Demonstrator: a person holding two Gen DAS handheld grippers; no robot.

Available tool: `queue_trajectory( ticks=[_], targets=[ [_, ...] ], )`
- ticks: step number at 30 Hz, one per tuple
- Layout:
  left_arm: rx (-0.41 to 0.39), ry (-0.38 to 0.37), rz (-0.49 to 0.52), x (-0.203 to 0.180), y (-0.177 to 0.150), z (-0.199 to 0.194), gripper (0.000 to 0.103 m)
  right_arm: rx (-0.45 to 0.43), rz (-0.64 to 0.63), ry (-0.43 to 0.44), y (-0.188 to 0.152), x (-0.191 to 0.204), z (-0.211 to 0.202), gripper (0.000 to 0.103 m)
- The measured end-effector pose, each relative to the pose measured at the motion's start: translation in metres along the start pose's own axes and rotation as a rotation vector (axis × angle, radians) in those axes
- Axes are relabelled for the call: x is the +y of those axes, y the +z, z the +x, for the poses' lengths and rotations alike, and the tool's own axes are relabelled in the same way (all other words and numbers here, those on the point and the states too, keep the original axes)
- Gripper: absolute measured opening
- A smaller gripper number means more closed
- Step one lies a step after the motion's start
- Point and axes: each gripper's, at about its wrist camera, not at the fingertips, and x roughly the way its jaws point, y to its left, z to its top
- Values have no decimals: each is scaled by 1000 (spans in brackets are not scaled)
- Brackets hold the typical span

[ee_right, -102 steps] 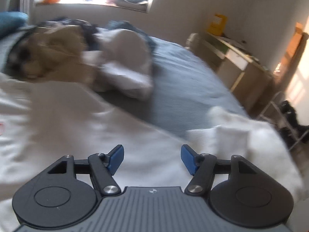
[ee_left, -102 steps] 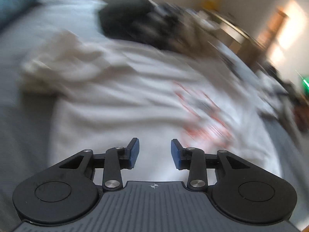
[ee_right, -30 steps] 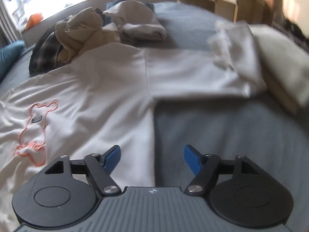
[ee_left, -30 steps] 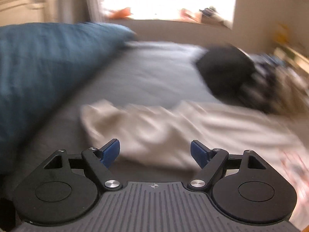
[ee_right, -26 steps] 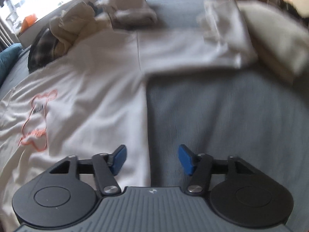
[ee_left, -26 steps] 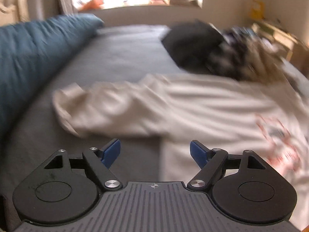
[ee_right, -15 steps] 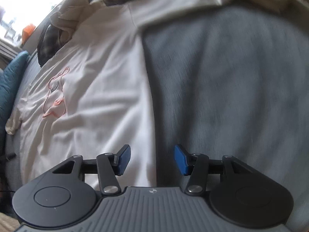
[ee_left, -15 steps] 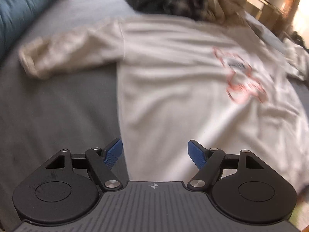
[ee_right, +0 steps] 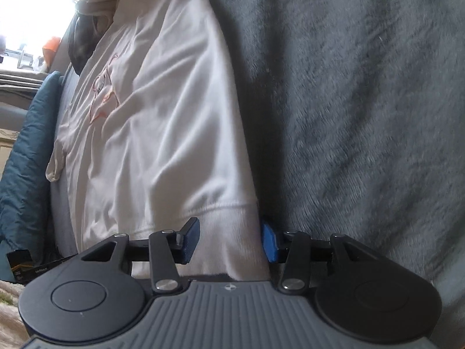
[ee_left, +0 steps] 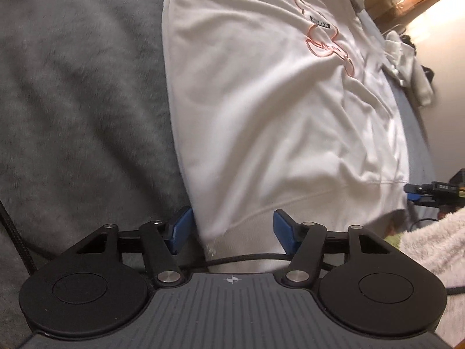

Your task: Fold clothes

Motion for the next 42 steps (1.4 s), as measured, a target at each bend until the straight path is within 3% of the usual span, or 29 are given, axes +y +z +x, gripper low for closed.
queue_trajectory(
  ticks=[6,9,12,18,21,23,36,42],
  targets=[
    [56,-69,19,1,-14,3,50,4,-5,19,-1,2,0,46],
    [73,-94,-8,3,-19,7,45,23,-8,36,0,2,3,38],
    [90,-118,-36,5,-25,11,33,33,11,38,-1,-1,7,29],
    [67,-54,0,-6,-29,19,4,23,-29,-3,-3,3,9,10],
    [52,-11,43,-15,-31,16,2,14,-115,-67,-5,19,7,6],
    [52,-24,80,-18,-32,9,2,29,-132,-83,-4,25,5,6],
    [113,-103,40,-13,-25,-14,2,73,-196,-104,6,45,-31,5],
    [169,-79,87,-15,-18,9,2,98,-178,-139,14,42,-13,5]
  ],
)
